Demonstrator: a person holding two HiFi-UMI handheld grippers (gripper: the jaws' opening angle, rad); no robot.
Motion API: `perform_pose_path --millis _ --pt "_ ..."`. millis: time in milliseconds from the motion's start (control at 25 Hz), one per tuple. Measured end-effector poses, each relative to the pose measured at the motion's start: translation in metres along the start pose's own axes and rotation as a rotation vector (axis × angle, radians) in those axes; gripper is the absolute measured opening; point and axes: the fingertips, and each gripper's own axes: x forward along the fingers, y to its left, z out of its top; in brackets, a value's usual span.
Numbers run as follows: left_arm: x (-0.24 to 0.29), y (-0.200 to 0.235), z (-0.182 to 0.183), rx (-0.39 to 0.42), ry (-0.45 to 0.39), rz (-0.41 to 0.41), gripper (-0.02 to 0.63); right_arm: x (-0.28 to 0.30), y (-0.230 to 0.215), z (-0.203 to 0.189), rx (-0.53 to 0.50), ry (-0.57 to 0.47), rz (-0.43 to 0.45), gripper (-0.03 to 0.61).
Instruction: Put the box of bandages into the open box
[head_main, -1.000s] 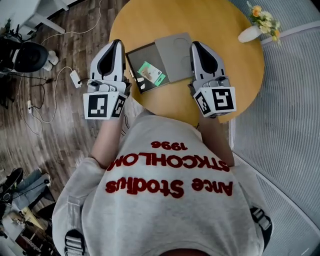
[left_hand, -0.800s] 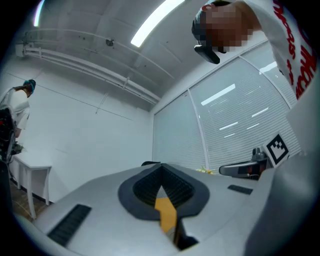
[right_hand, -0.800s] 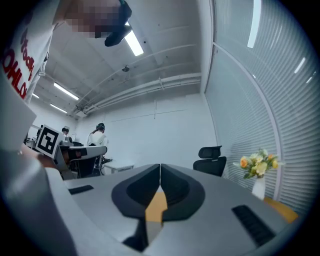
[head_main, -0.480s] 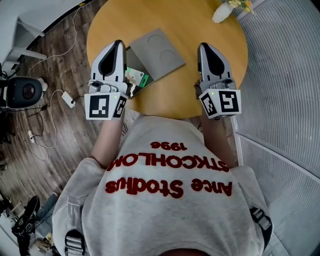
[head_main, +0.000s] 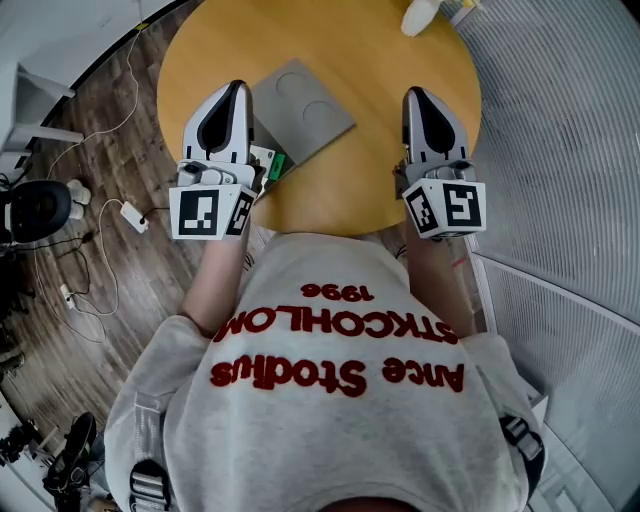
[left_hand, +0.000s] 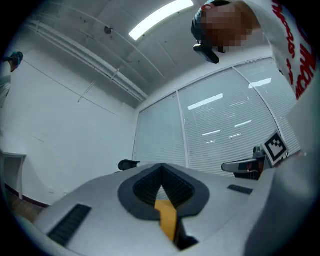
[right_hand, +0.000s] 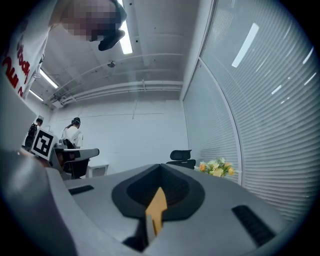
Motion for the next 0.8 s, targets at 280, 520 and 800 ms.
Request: perform_pose_path --millis 280,520,800 --pt "0.0002 0.0014 0.0066 0.001 -0.004 -0.001 0.006 0.0015 0.0035 0.0088 -0.011 0.000 -0.003 0.005" --pt "0.0047 -0.0001 0.0008 0.003 -0.003 -0.007 0.006 0.0053 0.0005 0.0036 -0.009 0.001 0.001 0.005" --pt "0.0073 -0.0010 0.0035 -0.004 -0.008 -0.013 0.006 0.0047 -0.0004 0.0076 -0.018 0.005 0.000 0.005"
